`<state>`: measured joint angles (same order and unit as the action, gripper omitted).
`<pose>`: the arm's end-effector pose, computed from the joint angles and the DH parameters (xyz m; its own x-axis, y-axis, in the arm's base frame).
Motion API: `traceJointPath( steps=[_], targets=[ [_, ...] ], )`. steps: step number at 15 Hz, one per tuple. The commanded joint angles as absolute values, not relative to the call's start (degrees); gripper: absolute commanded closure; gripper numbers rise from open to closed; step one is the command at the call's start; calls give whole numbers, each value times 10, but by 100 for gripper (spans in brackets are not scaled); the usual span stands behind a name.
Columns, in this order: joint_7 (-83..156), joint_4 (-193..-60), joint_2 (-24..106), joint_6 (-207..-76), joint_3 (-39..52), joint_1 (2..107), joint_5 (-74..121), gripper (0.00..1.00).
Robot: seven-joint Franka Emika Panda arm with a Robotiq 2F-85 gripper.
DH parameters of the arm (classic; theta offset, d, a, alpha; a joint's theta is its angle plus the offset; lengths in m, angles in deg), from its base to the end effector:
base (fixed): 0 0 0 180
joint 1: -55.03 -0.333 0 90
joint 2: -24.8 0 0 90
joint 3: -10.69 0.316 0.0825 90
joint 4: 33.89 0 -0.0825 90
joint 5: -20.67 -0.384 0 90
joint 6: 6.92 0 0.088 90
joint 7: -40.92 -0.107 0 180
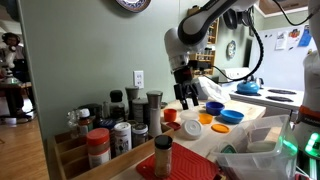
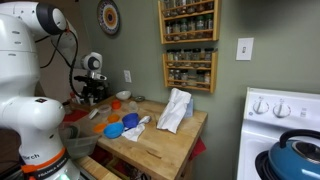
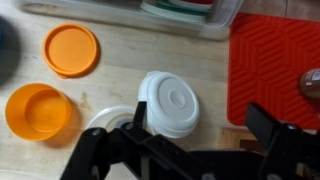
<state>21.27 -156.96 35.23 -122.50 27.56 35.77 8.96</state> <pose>0.4180 0.3189 0.3011 0.9160 0.1768 -0.3601 0.1572 -0.9841 -0.0833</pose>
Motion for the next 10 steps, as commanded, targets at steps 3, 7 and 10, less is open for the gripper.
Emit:
traceJointPath(
  steps=[3, 7, 10],
  targets=[
    [197, -1574, 349, -1226, 275, 355, 85, 0],
    [103, -1585, 347, -1257, 275, 339, 98, 0],
    [32, -1604, 340, -1294, 278, 324, 98, 0]
  ],
)
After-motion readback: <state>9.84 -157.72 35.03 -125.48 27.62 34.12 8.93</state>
